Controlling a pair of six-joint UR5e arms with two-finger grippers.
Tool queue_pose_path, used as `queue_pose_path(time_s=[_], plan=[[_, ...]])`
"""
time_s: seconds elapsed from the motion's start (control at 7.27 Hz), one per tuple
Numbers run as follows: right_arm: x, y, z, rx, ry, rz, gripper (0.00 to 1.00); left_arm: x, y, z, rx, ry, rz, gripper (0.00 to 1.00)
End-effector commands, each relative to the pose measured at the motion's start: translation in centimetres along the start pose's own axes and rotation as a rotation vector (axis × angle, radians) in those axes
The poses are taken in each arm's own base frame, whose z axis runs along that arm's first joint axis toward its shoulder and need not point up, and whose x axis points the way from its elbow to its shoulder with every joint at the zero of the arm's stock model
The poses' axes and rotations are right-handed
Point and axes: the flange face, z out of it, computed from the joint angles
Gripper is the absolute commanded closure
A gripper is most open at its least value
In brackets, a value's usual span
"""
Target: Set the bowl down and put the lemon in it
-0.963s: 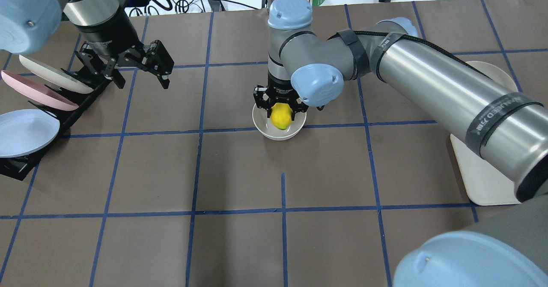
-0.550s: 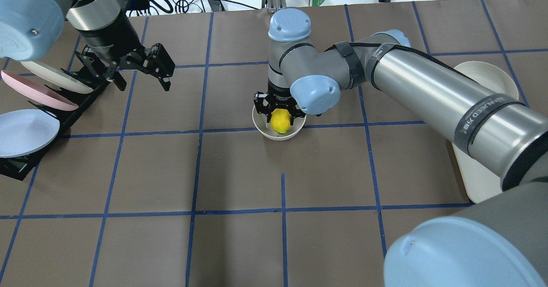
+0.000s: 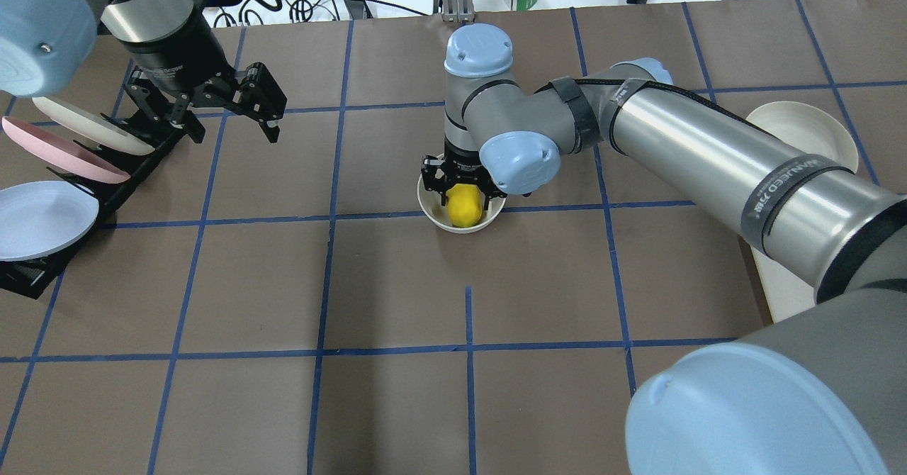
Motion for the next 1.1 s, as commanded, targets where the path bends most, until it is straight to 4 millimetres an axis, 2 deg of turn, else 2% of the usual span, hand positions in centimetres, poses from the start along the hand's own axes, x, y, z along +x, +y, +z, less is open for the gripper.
queue_pose_path(time_s=[0.0,0.14,0.28,0.41,0.69,0.96], plan=[[0.3,-0.4,-2.1,0.035,-0.005,0.007,0.00,-0.1,0.1,-0.3,0.007,0.000,-0.002,0.00],[1.6,-0.4,-6.0,0.088,-0.019,0.016,0.00,-0.1,0.1,-0.3,0.007,0.000,-0.002,0.00],[3.7,0.1,-10.0,0.109,0.000,0.037,0.00,-0.2,0.0,-0.2,0.005,-0.003,-0.003,0.00],[7.8,0.3,-13.1,0.065,0.028,0.066,0.00,-0.2,-0.1,0.0,0.001,0.000,-0.003,0.00],[14.8,3.4,-21.0,0.063,0.026,0.057,0.00,-0.7,-0.2,0.0,0.003,0.006,-0.014,0.00],[20.1,7.4,-26.2,0.021,0.037,0.056,0.00,-0.7,-0.1,-0.3,0.007,0.004,-0.014,0.00]])
